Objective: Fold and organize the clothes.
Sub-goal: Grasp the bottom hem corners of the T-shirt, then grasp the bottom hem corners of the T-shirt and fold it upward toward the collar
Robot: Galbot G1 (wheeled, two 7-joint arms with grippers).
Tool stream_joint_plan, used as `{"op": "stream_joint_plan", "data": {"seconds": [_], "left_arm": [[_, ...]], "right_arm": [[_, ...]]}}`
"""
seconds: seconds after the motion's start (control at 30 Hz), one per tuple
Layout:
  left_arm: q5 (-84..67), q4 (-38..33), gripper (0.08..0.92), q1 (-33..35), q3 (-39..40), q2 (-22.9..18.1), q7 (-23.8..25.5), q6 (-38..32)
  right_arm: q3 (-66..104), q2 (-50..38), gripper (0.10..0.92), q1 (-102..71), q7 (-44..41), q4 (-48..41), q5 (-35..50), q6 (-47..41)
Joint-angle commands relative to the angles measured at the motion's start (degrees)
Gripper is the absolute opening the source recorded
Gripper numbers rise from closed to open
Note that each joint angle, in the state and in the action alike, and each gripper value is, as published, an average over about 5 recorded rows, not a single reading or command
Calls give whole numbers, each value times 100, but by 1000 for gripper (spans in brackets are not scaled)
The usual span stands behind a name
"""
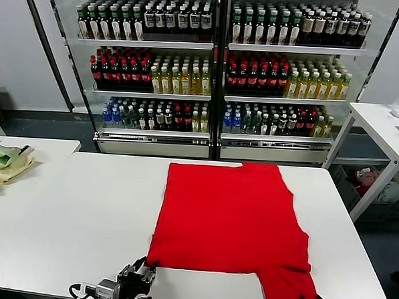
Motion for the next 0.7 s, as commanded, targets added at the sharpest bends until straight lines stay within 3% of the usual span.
{"op": "stream_joint_plan", "data": {"seconds": [0.03, 0.23, 0.37, 0.7], "left_arm": [[-74, 59, 239, 12, 16, -8, -17, 23], [12, -105, 96, 89, -31, 65, -9, -74], [73, -652, 83, 494, -362, 298, -15, -131], [-178, -2026, 83, 2874, -2087, 847, -229, -121]], "right_arm": [[13, -2, 235, 15, -49, 98, 125, 13], [762, -233, 127, -572, -245, 1036, 155, 6], [1378, -345, 124, -1128, -345, 1542, 143, 10], [1280, -217, 124, -1782, -383, 1482, 44, 102]]}}
